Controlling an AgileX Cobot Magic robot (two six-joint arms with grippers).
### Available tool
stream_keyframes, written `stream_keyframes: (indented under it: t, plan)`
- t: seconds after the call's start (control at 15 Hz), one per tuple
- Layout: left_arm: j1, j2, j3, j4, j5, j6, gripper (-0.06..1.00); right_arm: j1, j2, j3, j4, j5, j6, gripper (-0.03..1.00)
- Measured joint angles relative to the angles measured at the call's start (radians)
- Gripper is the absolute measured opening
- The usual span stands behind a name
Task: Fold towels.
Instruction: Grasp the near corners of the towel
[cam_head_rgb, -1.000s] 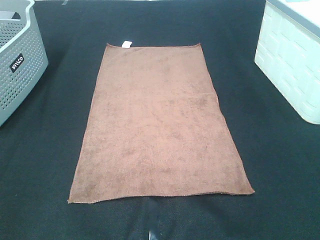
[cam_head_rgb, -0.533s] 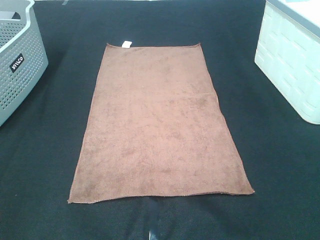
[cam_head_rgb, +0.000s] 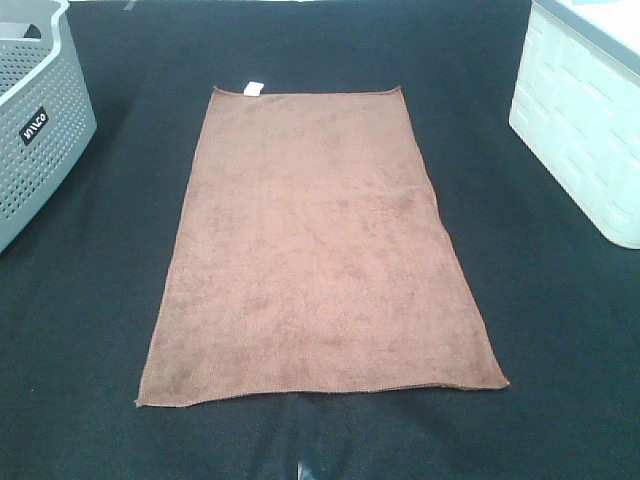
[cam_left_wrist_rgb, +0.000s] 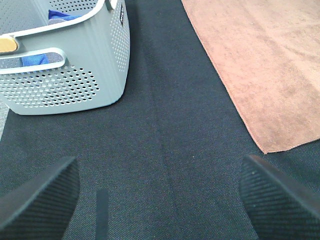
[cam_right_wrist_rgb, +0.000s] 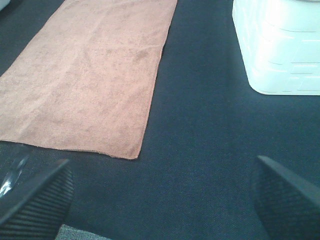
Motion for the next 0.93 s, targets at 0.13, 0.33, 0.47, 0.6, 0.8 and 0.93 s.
stream_keyframes:
  t: [0.13, 0.33, 0.47, 0.6, 0.8, 0.93]
  plan:
    - [0.000, 0.000, 0.000, 0.000, 0.000, 0.000, 0.82, 0.000, 0.000, 0.000, 0.000, 0.000, 0.000, 0.89]
    - [0.000, 0.000, 0.000, 0.000, 0.000, 0.000, 0.82, 0.000, 0.000, 0.000, 0.000, 0.000, 0.000, 0.89]
    - [0.000, 0.000, 0.000, 0.000, 0.000, 0.000, 0.82, 0.000, 0.000, 0.000, 0.000, 0.000, 0.000, 0.89]
    - [0.000, 0.000, 0.000, 0.000, 0.000, 0.000, 0.82, 0.000, 0.000, 0.000, 0.000, 0.000, 0.000, 0.89]
    - [0.000, 0.000, 0.000, 0.000, 0.000, 0.004, 0.82, 0.000, 0.000, 0.000, 0.000, 0.000, 0.000, 0.89]
    - [0.000, 0.000, 0.000, 0.000, 0.000, 0.004, 0.82, 0.000, 0.000, 0.000, 0.000, 0.000, 0.000, 0.89]
